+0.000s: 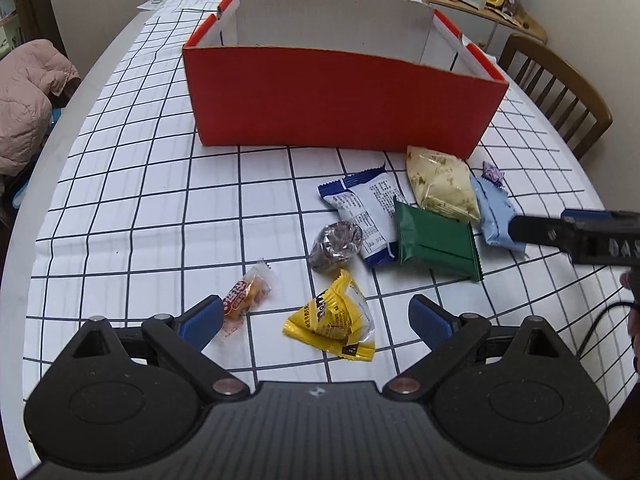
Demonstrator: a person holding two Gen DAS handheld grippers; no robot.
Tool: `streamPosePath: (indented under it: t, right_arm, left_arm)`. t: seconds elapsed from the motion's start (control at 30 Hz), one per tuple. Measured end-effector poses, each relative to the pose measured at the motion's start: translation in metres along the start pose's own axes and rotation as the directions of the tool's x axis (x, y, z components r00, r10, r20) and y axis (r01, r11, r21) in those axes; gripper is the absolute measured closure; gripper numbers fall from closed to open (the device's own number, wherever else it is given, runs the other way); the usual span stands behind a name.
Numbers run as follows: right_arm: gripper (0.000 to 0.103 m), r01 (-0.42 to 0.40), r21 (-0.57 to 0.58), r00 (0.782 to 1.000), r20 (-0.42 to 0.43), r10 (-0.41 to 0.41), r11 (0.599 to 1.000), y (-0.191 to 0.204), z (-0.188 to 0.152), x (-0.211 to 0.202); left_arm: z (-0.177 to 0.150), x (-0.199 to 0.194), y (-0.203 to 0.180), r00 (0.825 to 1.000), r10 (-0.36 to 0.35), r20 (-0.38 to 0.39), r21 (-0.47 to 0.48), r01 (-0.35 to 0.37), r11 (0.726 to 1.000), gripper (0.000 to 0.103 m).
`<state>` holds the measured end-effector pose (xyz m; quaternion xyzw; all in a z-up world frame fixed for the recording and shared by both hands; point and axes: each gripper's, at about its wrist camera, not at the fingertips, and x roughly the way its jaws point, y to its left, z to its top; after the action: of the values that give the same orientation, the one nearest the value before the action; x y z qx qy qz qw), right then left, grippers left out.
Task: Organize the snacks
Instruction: 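Withdraw both tools back toward the remaining snacks, then grasp the yellow candy with the left tool while the right tool grasps the light-blue packet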
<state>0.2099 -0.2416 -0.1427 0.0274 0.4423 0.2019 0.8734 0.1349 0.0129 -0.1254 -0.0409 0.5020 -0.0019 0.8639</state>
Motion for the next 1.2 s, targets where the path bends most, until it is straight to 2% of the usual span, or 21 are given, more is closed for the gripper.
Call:
streamPosePath:
  t: [0.2,0.37,0.63,0.77,1.0,1.1,1.2]
  right_arm:
    - [0.003,0.055,0.017,0.998,-0.034,-0.054,0.998,-0.003,0.006,0.023]
    - [0.01,0.114,0.013,0.991,-0.07,-0.112,0.993,-0.002,0.006,0.038]
    - [0.008,0.181,0.008,0.975,-0.134,-0.178,0.983,-0.002,0.008,0.054]
    - [0.008,0.19,0.055,0.975,-0.128,-0.182,0.98,-0.006,0.011,0.053]
    - [0.011,0.207,0.03,0.97,-0.134,-0.202,0.978,-0.001,0.01,0.053]
    - [0.018,0.22,0.012,0.967,-0.134,-0.217,0.975,0.002,0.011,0.053]
    - [0.033,0.213,-0.009,0.97,-0.118,-0.213,0.977,0.005,0.011,0.051]
  left_arm:
    - [-0.001,0.012,-0.004,1.0,0.014,-0.015,0.015,-0.013,1.0,0.004]
    - [-0.002,0.019,-0.002,0.999,0.013,-0.033,0.004,-0.013,1.0,0.005]
    - [0.0,0.024,-0.003,0.999,0.008,-0.043,0.003,-0.007,1.0,0.009]
    - [0.001,0.025,-0.002,0.999,0.003,-0.051,0.0,-0.003,1.0,0.02]
    - [0.0,0.027,-0.004,0.997,-0.022,-0.07,0.011,0.023,1.0,0.039]
    - [-0.001,0.027,-0.005,0.997,-0.029,-0.073,0.017,0.031,0.999,0.046]
    - [-0.001,0.027,-0.006,0.997,-0.026,-0.068,0.024,0.028,0.999,0.05]
